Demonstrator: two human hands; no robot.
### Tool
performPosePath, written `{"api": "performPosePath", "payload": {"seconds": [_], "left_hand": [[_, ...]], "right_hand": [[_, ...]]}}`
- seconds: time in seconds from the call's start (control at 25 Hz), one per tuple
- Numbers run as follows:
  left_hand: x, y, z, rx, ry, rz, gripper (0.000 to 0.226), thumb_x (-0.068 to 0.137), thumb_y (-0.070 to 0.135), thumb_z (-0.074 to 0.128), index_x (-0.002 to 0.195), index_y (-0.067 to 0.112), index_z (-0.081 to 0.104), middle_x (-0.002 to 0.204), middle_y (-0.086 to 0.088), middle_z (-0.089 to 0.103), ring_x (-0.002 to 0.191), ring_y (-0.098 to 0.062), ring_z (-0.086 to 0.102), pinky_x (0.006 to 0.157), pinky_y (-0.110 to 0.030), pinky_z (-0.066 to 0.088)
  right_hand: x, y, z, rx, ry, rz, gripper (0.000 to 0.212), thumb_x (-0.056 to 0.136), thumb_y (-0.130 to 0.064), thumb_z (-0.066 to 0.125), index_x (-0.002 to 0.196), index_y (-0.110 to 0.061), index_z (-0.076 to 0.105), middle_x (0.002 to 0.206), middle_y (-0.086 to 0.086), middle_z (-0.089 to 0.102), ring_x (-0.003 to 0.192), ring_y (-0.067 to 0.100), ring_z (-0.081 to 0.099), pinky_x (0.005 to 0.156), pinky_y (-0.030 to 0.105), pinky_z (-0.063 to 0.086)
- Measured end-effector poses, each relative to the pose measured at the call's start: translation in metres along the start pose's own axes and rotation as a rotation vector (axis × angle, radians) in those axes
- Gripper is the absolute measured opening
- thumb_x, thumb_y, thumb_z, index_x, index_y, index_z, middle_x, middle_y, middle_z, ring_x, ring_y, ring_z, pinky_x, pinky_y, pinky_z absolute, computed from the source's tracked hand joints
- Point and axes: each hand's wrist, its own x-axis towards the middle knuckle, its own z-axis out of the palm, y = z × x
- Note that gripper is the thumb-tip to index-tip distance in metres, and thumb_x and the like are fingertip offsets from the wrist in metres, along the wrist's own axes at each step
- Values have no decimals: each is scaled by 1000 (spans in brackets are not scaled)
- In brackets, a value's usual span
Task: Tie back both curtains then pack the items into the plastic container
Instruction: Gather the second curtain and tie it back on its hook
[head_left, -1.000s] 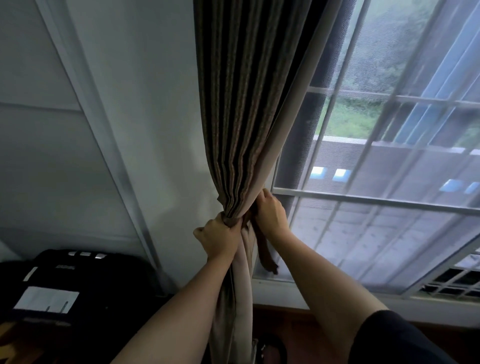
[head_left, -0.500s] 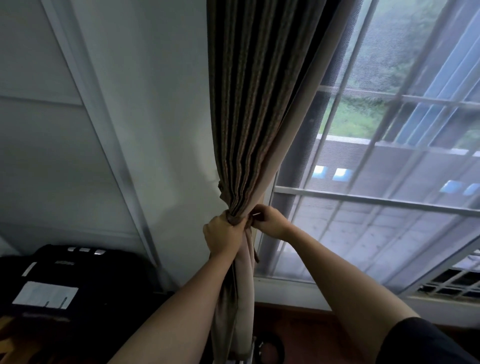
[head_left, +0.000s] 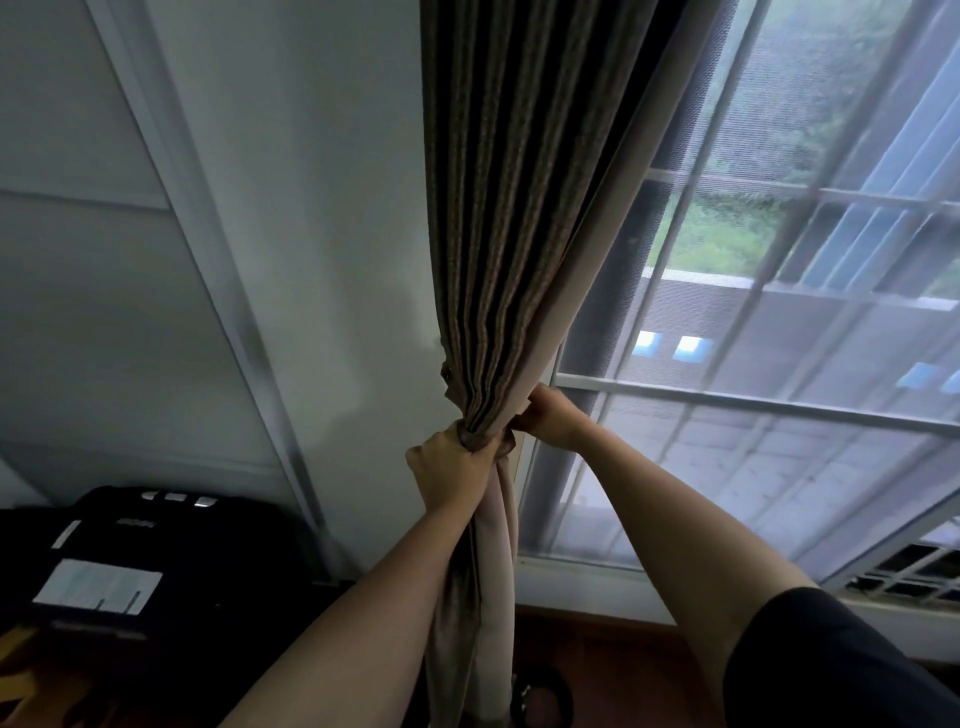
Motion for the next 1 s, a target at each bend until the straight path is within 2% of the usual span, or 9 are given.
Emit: {"api": "performPosePath", "payload": {"seconds": [0.16, 0.28, 0.36, 0.48, 0.6, 0.68, 0.72, 0.84, 1.0], "left_hand": [[0, 2, 1, -1, -5, -27, 40, 77, 48, 69, 70, 8, 67, 61, -8, 68, 57, -26, 62, 70, -42, 52], [-1, 2, 4, -4, 11, -52, 37, 78, 45, 69, 72, 9, 68, 63, -9, 69, 59, -27, 63, 71, -41, 51], [-2, 1, 4, -28, 19, -59, 37, 77, 44, 71, 71, 8, 68, 63, -10, 69, 59, -28, 63, 70, -43, 52], [0, -1, 2, -135, -6, -98, 36, 75, 42, 74, 75, 6, 69, 69, -12, 71, 64, -27, 66, 66, -40, 55], [-1, -1, -4, -267, -112, -173, 34, 72, 40, 77, 87, 10, 70, 78, -5, 72, 72, -17, 66, 66, -29, 56], [-1, -3, -7, -333, -251, -172, 29, 70, 36, 74, 90, 15, 70, 79, 1, 69, 72, -10, 63, 62, -15, 50], [1, -5, -9, -395, -318, -182, 22, 70, 31, 66, 86, 16, 69, 77, 1, 68, 71, -10, 61, 59, -11, 46], [5, -11, -14, -660, -386, -352, 19, 80, 11, 50, 81, 16, 68, 81, -2, 67, 78, -18, 60, 64, -15, 46], [8, -16, -9, -592, -352, -326, 17, 88, 12, 52, 97, 17, 66, 92, -1, 69, 85, -13, 63, 69, -18, 46]], "right_hand": [[9, 3, -5, -240, 8, -75, 21, 83, -19, 65, 99, -6, 68, 98, 17, 68, 92, 33, 63, 82, 45, 50], [10, 4, 4, -187, 230, -55, 21, 79, -24, 60, 81, -4, 66, 81, 20, 66, 78, 37, 63, 63, 41, 48], [9, 2, 13, -55, 290, 6, 17, 80, -16, 61, 84, 0, 65, 79, 19, 67, 72, 28, 61, 61, 31, 39], [-3, -15, 18, 389, 134, 26, 34, 82, 11, 54, 115, 6, 52, 84, -1, 61, 69, -4, 56, 61, 11, 42], [-20, -18, 15, 658, -103, 29, 47, 65, 23, 37, 103, -3, 48, 74, -9, 60, 59, -14, 56, 49, 7, 41], [-22, -12, 17, 716, -199, 65, 47, 46, 13, 38, 88, -1, 54, 67, -11, 65, 61, -7, 59, 50, 14, 44], [-19, -7, 19, 732, -212, 60, 54, 42, 11, 39, 92, 4, 57, 76, -2, 67, 71, 3, 62, 57, 21, 47], [-13, -4, 22, 705, -259, 20, 57, 42, 10, 48, 98, 12, 59, 91, 15, 59, 86, 27, 53, 70, 41, 39], [-20, -14, 17, 687, -321, 3, 32, 47, 7, 56, 75, -3, 66, 74, 13, 63, 69, 24, 56, 61, 33, 41]]}}
